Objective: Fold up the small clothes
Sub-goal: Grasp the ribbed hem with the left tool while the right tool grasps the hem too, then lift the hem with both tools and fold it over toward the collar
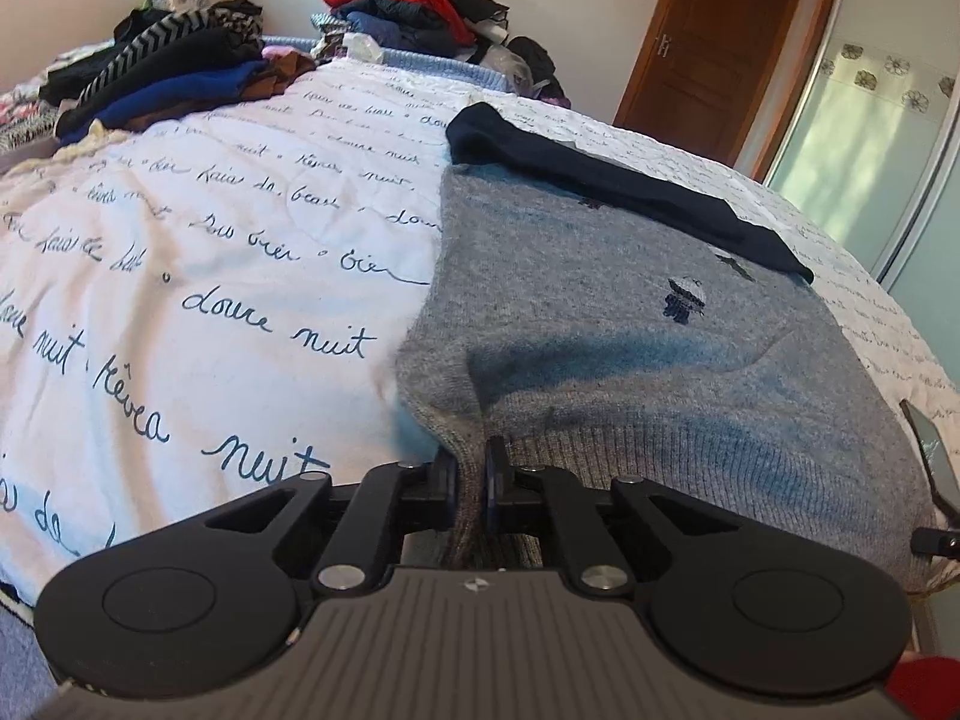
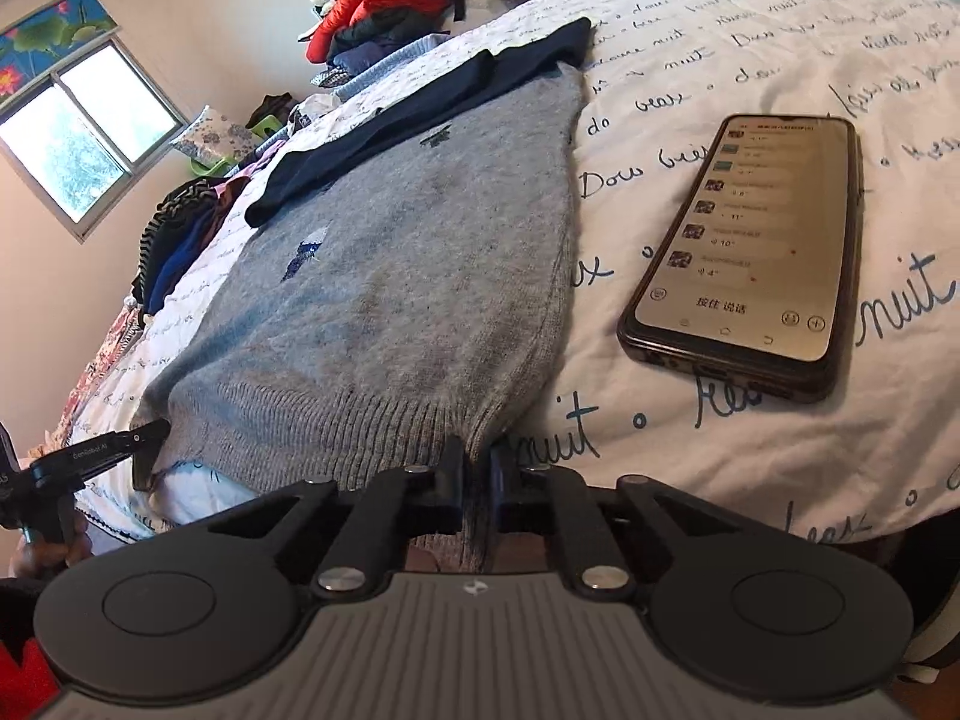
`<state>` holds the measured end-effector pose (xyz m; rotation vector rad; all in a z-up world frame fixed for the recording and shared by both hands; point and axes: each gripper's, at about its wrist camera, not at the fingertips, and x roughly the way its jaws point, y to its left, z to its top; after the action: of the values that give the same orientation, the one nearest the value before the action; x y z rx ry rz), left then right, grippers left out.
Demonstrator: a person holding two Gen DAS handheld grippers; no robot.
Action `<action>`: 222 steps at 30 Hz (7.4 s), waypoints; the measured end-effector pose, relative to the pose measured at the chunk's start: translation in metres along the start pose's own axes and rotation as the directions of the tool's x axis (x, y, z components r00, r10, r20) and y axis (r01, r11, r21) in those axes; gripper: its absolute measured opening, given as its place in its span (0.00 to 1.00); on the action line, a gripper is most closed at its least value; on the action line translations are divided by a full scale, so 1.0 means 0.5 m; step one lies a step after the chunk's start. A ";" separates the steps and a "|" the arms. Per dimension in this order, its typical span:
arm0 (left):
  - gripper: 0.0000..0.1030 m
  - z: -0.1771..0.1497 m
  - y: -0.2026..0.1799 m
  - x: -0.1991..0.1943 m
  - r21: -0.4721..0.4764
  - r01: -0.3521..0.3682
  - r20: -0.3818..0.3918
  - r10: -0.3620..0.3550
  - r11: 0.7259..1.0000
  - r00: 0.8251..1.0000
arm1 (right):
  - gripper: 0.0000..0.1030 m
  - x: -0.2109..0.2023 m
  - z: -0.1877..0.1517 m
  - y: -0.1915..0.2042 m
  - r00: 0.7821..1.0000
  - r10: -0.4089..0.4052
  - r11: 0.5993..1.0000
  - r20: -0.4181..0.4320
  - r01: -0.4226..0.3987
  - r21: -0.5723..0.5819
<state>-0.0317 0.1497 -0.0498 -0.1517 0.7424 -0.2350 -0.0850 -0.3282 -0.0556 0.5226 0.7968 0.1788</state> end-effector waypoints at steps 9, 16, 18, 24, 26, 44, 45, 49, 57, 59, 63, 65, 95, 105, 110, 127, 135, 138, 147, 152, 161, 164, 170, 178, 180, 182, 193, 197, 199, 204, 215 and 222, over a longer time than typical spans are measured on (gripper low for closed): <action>0.07 0.043 0.022 -0.070 -0.044 0.068 0.007 -0.068 0.997 0.998 | 0.05 -0.040 0.021 0.026 1.000 -0.025 0.994 -0.008 0.024 -0.102; 0.07 0.035 0.029 -0.044 -0.057 0.038 -0.032 -0.040 0.998 0.999 | 0.06 -0.033 0.020 0.014 0.999 -0.029 0.995 -0.031 0.026 -0.094; 0.08 0.021 0.034 -0.024 -0.064 0.035 -0.054 -0.039 0.997 0.998 | 0.07 -0.018 0.014 0.011 0.998 -0.024 0.996 -0.052 0.020 -0.084; 0.11 0.005 0.044 -0.004 -0.077 0.044 -0.048 -0.048 0.996 0.998 | 0.08 0.002 0.006 -0.007 0.997 0.014 0.999 -0.075 -0.017 -0.031; 0.16 0.005 0.045 -0.003 -0.081 0.049 -0.039 -0.052 0.995 0.998 | 0.08 0.005 0.002 -0.014 0.996 0.038 0.999 -0.083 -0.039 -0.003; 0.52 -0.003 -0.004 0.004 0.022 -0.031 -0.005 0.031 0.999 1.000 | 0.35 0.020 -0.001 -0.005 0.984 0.153 0.987 -0.087 -0.147 0.067; 0.52 -0.003 -0.005 0.004 0.024 -0.032 -0.004 0.032 0.999 0.999 | 0.35 0.020 0.000 0.000 0.985 0.152 0.987 -0.085 -0.147 0.056; 0.48 -0.004 -0.011 0.005 0.045 -0.051 -0.001 0.051 0.998 0.999 | 0.17 0.025 0.001 0.012 0.988 0.125 0.992 -0.090 -0.124 0.025; 0.14 0.000 -0.010 0.003 0.056 -0.064 -0.013 0.065 0.996 0.998 | 0.09 0.021 0.003 0.013 0.986 0.143 0.990 -0.091 -0.142 0.020; 0.09 0.004 -0.007 -0.001 0.041 -0.058 -0.016 0.059 0.997 0.998 | 0.09 0.017 0.006 0.021 0.984 0.154 0.988 -0.086 -0.154 0.007; 0.08 0.013 -0.005 -0.015 0.026 -0.045 -0.007 0.045 0.999 0.999 | 0.09 0.008 0.017 0.030 0.981 0.183 0.983 -0.071 -0.184 -0.003; 0.07 0.024 -0.002 -0.030 0.005 -0.028 0.012 0.028 1.000 1.000 | 0.09 0.001 0.026 0.035 0.978 0.204 0.979 -0.055 -0.204 -0.001; 0.77 0.038 0.087 -0.052 -0.135 0.197 -0.024 -0.202 0.971 0.979 | 0.07 -0.068 0.119 0.029 0.939 0.311 0.948 0.144 -0.318 0.027; 0.21 -0.005 0.085 0.013 -0.174 0.310 0.006 -0.314 0.935 0.949 | 0.07 -0.041 0.112 0.048 0.944 0.316 0.948 0.094 -0.318 0.014; 0.06 -0.008 0.084 0.011 -0.177 0.258 -0.016 -0.265 0.950 0.964 | 0.07 -0.042 0.111 0.044 0.945 0.311 0.949 0.102 -0.314 0.022; 0.05 0.149 -0.019 -0.065 -0.112 0.425 0.197 -0.399 0.898 0.895 | 0.07 -0.061 0.178 0.044 0.920 0.337 0.939 0.202 -0.344 0.000; 0.05 0.217 -0.035 -0.057 -0.097 0.415 0.237 -0.384 0.905 0.892 | 0.07 -0.055 0.248 0.048 0.903 0.334 0.940 0.270 -0.340 -0.027; 0.05 0.242 -0.037 -0.048 -0.098 0.410 0.241 -0.378 0.907 0.894 | 0.07 -0.044 0.276 0.047 0.897 0.328 0.941 0.297 -0.337 -0.022; 0.05 0.318 -0.046 -0.013 -0.086 0.397 0.242 -0.367 0.914 0.898 | 0.07 -0.005 0.351 0.033 0.879 0.276 0.948 0.389 -0.315 0.039; 0.05 0.362 -0.053 0.012 -0.070 0.383 0.252 -0.355 0.921 0.900 | 0.07 0.011 0.390 0.023 0.887 0.229 0.960 0.401 -0.274 0.057; 0.05 0.435 -0.079 0.076 -0.025 0.328 0.261 -0.311 0.944 0.914 | 0.07 0.046 0.450 0.027 0.885 0.174 0.974 0.431 -0.219 0.055; 0.06 0.458 -0.078 0.105 -0.031 0.310 0.257 -0.292 0.950 0.921 | 0.07 0.070 0.475 0.020 0.881 0.162 0.972 0.446 -0.221 0.084; 0.06 0.488 -0.065 0.157 -0.046 0.274 0.246 -0.255 0.961 0.935 | 0.07 0.121 0.510 0.010 0.883 0.127 0.969 0.452 -0.207 0.132; 0.06 0.529 -0.056 0.210 -0.056 0.248 0.237 -0.228 0.967 0.944 | 0.07 0.173 0.557 0.004 0.891 0.080 0.974 0.447 -0.165 0.154; 0.06 0.540 -0.057 0.228 -0.056 0.235 0.227 -0.217 0.970 0.949 | 0.07 0.187 0.570 0.004 0.894 0.074 0.974 0.441 -0.159 0.159; 0.06 0.550 -0.056 0.250 -0.059 0.225 0.214 -0.207 0.973 0.954 | 0.07 0.201 0.582 0.004 0.898 0.068 0.974 0.434 -0.155 0.166; 0.06 0.592 -0.062 0.331 -0.051 0.198 0.173 -0.187 0.979 0.967 | 0.07 0.260 0.621 -0.021 0.905 0.017 0.965 0.425 -0.126 0.228; 0.06 0.607 -0.064 0.372 -0.062 0.192 0.141 -0.182 0.979 0.973 | 0.07 0.283 0.636 -0.038 0.909 -0.002 0.956 0.416 -0.120 0.266; 0.06 0.611 -0.063 0.393 -0.072 0.182 0.127 -0.172 0.981 0.977 | 0.07 0.296 0.643 -0.048 0.913 -0.012 0.950 0.408 -0.117 0.288; 0.06 0.621 -0.055 0.439 -0.085 0.164 0.102 -0.155 0.983 0.983 | 0.07 0.331 0.659 -0.069 0.922 -0.034 0.938 0.385 -0.104 0.331; 0.07 0.632 -0.041 0.525 -0.155 0.142 0.040 -0.137 0.978 0.990 | 0.07 0.403 0.696 -0.084 0.938 -0.071 0.930 0.339 -0.061 0.364; 0.09 0.640 0.004 0.562 -0.338 0.200 0.028 -0.203 0.920 0.979 | 0.09 0.435 0.703 -0.109 0.941 -0.113 0.911 0.319 -0.030 0.411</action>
<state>0.3880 0.0945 0.0000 -0.5587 0.7715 -0.3022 0.3165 -0.4333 -0.0176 0.9081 0.5052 -0.1240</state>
